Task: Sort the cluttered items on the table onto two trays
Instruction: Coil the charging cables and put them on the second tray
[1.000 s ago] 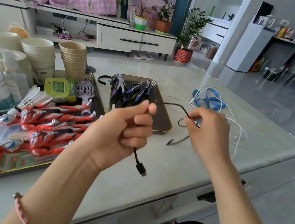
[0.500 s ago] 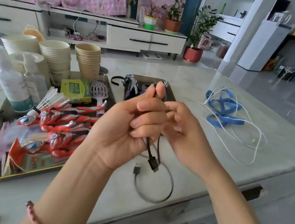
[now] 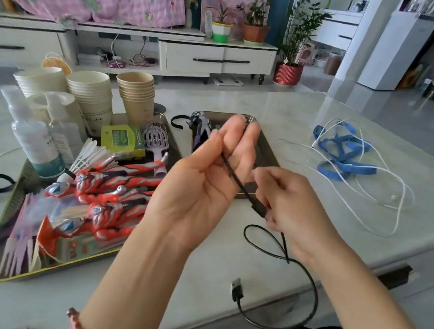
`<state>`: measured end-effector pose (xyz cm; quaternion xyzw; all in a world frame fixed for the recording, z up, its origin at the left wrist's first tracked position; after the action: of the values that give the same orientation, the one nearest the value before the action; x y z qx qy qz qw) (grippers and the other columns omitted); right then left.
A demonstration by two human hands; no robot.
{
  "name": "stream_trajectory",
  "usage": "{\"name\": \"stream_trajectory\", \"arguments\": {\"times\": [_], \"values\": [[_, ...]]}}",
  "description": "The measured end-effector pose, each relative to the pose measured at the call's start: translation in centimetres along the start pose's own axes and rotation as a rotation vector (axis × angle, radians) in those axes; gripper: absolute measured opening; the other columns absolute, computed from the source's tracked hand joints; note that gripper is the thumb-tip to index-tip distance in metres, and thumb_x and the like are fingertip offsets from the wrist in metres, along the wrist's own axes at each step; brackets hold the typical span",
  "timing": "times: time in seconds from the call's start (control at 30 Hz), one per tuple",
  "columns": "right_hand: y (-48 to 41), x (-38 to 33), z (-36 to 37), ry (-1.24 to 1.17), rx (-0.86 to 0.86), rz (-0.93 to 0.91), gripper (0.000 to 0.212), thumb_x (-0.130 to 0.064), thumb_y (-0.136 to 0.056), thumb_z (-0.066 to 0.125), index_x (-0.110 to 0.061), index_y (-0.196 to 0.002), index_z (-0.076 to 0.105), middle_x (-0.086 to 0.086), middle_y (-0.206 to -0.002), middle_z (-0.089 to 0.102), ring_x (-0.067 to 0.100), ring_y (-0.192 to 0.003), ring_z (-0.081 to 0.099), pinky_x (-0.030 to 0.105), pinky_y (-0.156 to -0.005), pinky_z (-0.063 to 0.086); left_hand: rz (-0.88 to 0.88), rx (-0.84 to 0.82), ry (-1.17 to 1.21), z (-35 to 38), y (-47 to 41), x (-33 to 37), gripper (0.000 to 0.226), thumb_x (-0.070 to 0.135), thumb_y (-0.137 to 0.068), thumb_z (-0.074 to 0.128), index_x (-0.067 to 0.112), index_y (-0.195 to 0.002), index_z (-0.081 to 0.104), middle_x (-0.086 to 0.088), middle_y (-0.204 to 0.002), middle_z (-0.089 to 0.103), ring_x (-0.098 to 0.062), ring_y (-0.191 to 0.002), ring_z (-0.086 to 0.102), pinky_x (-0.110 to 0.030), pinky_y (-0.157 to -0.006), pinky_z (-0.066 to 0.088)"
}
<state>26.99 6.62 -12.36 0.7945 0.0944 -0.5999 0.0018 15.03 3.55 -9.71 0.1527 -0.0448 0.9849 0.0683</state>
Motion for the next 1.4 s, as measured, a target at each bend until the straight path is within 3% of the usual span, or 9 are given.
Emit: {"name": "stream_trajectory", "arguments": {"times": [0.13,0.23,0.37,0.43,0.6,0.73,1.0,1.23,1.4], "values": [[1.3,0.0,1.4,0.555,-0.225,-0.262,0.03,-0.025,-0.095,0.049,-0.022,-0.066,0.053,-0.006,-0.047,0.044,0.009,-0.046,0.04,0.026,-0.049,0.033,0.251,0.092,-0.199,-2.2,-1.1,1.2,0.03,0.011,-0.1,0.031,0.002,-0.12,0.052,-0.01,-0.097,0.072,-0.021,-0.091,0.069,-0.03,-0.084,0.055],[2.7,-0.9,2.3,0.685,-0.261,-0.443,0.04,-0.025,-0.093,0.051,-0.032,-0.056,0.036,-0.011,-0.054,0.038,0.012,-0.054,0.037,0.027,-0.051,0.031,0.298,0.209,-0.761,-3.5,-1.0,1.4,0.026,0.008,-0.1,0.034,0.005,-0.119,0.052,-0.006,-0.097,0.071,-0.017,-0.095,0.069,-0.027,-0.085,0.055],[2.8,-1.4,1.7,0.634,-0.272,-0.523,0.016,-0.018,-0.087,0.057,-0.028,-0.08,0.068,-0.016,-0.075,0.056,0.008,-0.068,0.048,0.03,-0.059,0.041,0.111,0.17,-1.464,-4.1,-0.7,0.3,0.022,0.009,-0.098,0.042,0.011,-0.092,0.063,0.005,-0.073,0.065,-0.001,-0.064,0.06,-0.013,-0.06,0.048],[2.3,-1.2,0.6,0.575,-0.24,-0.466,0.008,-0.019,-0.081,0.066,-0.023,-0.075,0.07,-0.015,-0.063,0.051,0.006,-0.06,0.047,0.03,-0.058,0.043,0.037,0.129,-1.572,-3.7,-0.5,-0.1,0.028,0.01,-0.097,0.043,0.004,-0.078,0.061,0.006,-0.057,0.058,-0.003,-0.049,0.052,-0.019,-0.052,0.044],[0.7,-1.1,-2.7,0.373,-0.127,-0.342,0.012,-0.026,-0.071,0.077,-0.02,-0.069,0.067,-0.002,-0.058,0.061,0.011,-0.054,0.052,0.028,-0.055,0.042,-0.194,0.054,-1.417,-2.7,0.1,-0.9,0.042,0.027,-0.1,0.034,0.009,-0.075,0.062,-0.001,-0.051,0.061,-0.008,-0.03,0.036,-0.015,-0.034,0.026],[0.2,-1.1,-4.0,0.259,-0.132,-0.328,0.004,-0.021,-0.076,0.073,-0.018,-0.075,0.071,-0.003,-0.072,0.07,0.005,-0.068,0.064,0.023,-0.069,0.05,-0.328,-0.01,-1.251,-2.2,0.3,-1.3,0.041,0.031,-0.099,0.033,0.008,-0.077,0.059,0.004,-0.041,0.037,-0.004,-0.029,0.02,-0.013,-0.033,0.016],[0.4,-0.9,-3.0,0.08,-0.186,-0.269,0.011,-0.022,-0.086,0.061,-0.016,-0.081,0.068,-0.009,-0.058,0.057,0.003,-0.053,0.048,0.014,-0.054,0.042,-0.633,-0.215,-0.351,-1.8,0.6,-1.0,0.038,0.032,-0.096,0.037,0.018,-0.062,0.045,0.008,-0.047,0.025,-0.006,-0.035,0.02,-0.019,-0.038,0.016],[1.0,0.4,-1.2,0.27,-0.372,-0.142,0.008,-0.008,-0.087,0.059,-0.015,-0.085,0.064,-0.006,-0.058,0.059,0.006,-0.056,0.057,0.018,-0.06,0.047,-0.381,-0.24,0.071,-0.9,1.1,0.7,0.037,0.022,-0.101,0.019,0.021,-0.067,0.033,0.005,-0.05,0.034,-0.004,-0.035,0.024,-0.018,-0.038,0.019],[2.6,0.5,1.0,0.468,-0.413,-0.13,0.007,-0.025,-0.095,0.049,-0.02,-0.1,0.051,-0.008,-0.057,0.052,0.012,-0.057,0.056,0.027,-0.06,0.043,-0.212,-0.011,-0.041,-2.0,1.0,2.8,0.022,-0.002,-0.094,0.036,0.008,-0.078,0.047,-0.011,-0.057,0.049,-0.01,-0.047,0.036,-0.021,-0.045,0.027]]}}
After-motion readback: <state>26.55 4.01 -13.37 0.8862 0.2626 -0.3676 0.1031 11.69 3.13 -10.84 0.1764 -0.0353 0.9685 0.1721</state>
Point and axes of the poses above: each hand's wrist, its own y-axis away from the middle knuckle, its own z-axis out of the palm, x = y × z, the point moved 2 cm from there along -y, towards the middle knuckle
